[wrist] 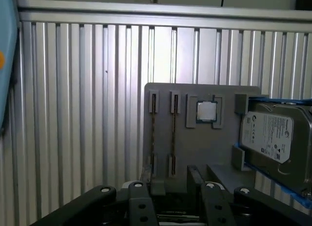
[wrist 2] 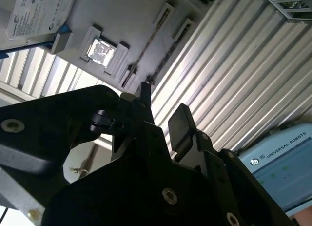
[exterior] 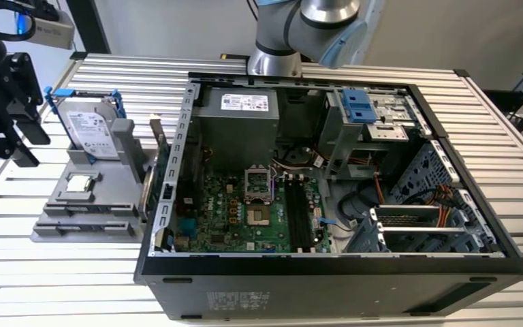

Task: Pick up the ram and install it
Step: 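Pick up the ram and move it above insertion slot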

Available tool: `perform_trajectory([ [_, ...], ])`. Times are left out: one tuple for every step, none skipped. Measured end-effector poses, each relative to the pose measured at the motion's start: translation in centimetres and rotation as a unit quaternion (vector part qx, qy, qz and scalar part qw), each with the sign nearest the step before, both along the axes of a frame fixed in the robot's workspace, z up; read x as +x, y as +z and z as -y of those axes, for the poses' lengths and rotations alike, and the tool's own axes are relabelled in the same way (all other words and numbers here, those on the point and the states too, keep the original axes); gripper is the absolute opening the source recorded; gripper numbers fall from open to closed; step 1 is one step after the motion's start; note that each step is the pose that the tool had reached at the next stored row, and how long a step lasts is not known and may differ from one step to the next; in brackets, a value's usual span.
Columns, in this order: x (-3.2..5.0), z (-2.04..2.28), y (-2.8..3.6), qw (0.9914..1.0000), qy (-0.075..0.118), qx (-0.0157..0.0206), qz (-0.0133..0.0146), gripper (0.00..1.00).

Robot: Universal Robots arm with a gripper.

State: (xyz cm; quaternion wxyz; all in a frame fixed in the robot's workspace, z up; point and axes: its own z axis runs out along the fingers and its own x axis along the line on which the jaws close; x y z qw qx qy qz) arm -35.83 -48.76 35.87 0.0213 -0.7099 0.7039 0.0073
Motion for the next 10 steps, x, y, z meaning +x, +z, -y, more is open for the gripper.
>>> perform_trajectory([
  [0.00,0.00,-0.06,1.00000,0.000,0.0000,0.0000,1.00],
  [0.00,0.00,-0.11,1.00000,0.000,0.0000,0.0000,1.00],
  [0.00,0.00,-0.17,1.00000,0.000,0.0000,0.0001,1.00],
  [0.00,0.00,-0.23,1.00000,0.000,0.0000,0.0001,1.00],
  [0.00,0.00,-0.27,1.00000,0.000,0.0000,0.0000,1.00],
  [0.00,0.00,-0.29,1.00000,0.000,0.0000,0.0000,1.00],
  [0.00,0.00,-0.29,1.00000,0.000,0.0000,0.0000,1.00],
  [0.00,0.00,-0.29,1.00000,0.000,-0.0001,-0.0001,1.00],
  [0.00,0.00,-0.29,1.00000,0.000,0.0000,0.0000,1.00],
  [0.00,0.00,-0.30,1.00000,0.000,0.0000,0.0000,1.00],
])
